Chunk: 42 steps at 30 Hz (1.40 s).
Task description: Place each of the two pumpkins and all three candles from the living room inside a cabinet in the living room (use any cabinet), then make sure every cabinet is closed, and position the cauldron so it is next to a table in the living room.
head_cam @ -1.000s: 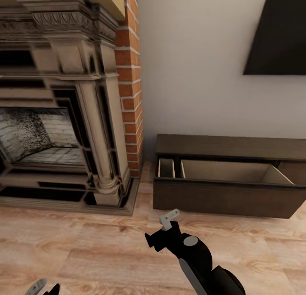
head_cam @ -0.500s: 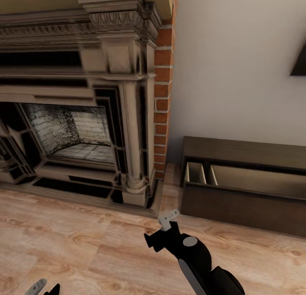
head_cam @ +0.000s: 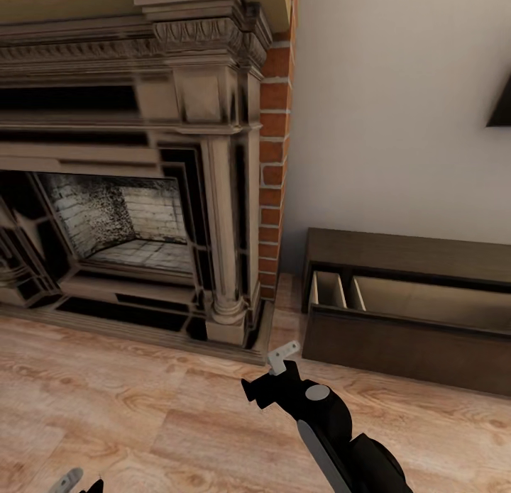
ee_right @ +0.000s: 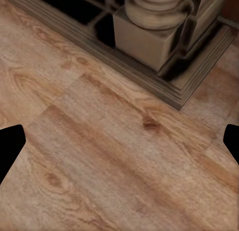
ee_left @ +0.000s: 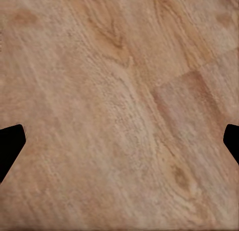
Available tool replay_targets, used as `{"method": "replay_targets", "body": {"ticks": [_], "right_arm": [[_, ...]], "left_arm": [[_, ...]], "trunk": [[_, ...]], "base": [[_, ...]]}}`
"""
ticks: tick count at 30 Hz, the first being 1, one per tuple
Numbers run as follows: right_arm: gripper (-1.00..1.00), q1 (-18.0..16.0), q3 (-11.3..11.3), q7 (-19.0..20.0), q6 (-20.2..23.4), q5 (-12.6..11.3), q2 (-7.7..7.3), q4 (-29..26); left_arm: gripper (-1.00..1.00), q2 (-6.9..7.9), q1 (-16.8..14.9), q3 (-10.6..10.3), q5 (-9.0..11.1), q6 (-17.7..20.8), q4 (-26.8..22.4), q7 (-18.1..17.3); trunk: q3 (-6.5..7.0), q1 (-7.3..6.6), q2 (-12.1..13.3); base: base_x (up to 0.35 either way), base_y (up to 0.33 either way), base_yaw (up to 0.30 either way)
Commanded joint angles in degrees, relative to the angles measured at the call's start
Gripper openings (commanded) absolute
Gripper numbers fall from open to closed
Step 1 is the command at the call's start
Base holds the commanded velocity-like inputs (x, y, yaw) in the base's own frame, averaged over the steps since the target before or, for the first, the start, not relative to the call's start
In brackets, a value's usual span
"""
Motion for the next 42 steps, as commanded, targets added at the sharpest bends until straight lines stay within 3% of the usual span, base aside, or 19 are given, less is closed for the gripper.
{"method": "replay_targets", "body": {"ticks": [1,12,19,28,35,42], "right_arm": [[1.0,-0.05,0.07,-0.58,0.19,-0.6,0.0,-0.04],[1.0,-0.05,0.07,-0.58,0.19,-0.6,0.0,-0.04],[1.0,1.03,1.81,0.61,-0.57,-0.63,0.02,-0.03],[1.0,1.12,1.84,0.65,-0.59,-0.63,0.06,-0.02],[1.0,1.11,1.8,0.49,-0.59,-0.63,0.06,-0.02],[1.0,1.11,1.72,0.3,-0.59,-0.63,0.06,-0.02]], "left_arm": [[1.0,-0.03,0.01,0.05,0.6,0.24,0.2,0.33],[1.0,-0.03,0.01,0.05,0.6,0.24,0.57,0.33],[1.0,0.44,2.27,2.32,1.41,0.13,-1.69,-1.2],[1.0,0.68,6.39,4.56,1.51,0.12,-6.08,-1.49],[1.0,0.79,6.4,4.05,1.5,0.12,-5.8,-1.56],[1.0,1.03,4.61,0.61,0.96,0.67,-5.51,-1.33]], "trunk": [[-0.04,-0.01,-0.02],[-0.04,-0.01,-0.02],[-0.04,-0.01,-0.02],[-0.04,-0.01,-0.02],[-0.04,-0.01,-0.02],[-0.04,-0.01,-0.02]], "base": [[0.0,0.0,0.0],[0.0,0.0,0.0],[0.064,0.153,0.0],[0.115,0.264,0.025],[0.136,0.288,0.215],[0.175,0.291,0.276]]}}
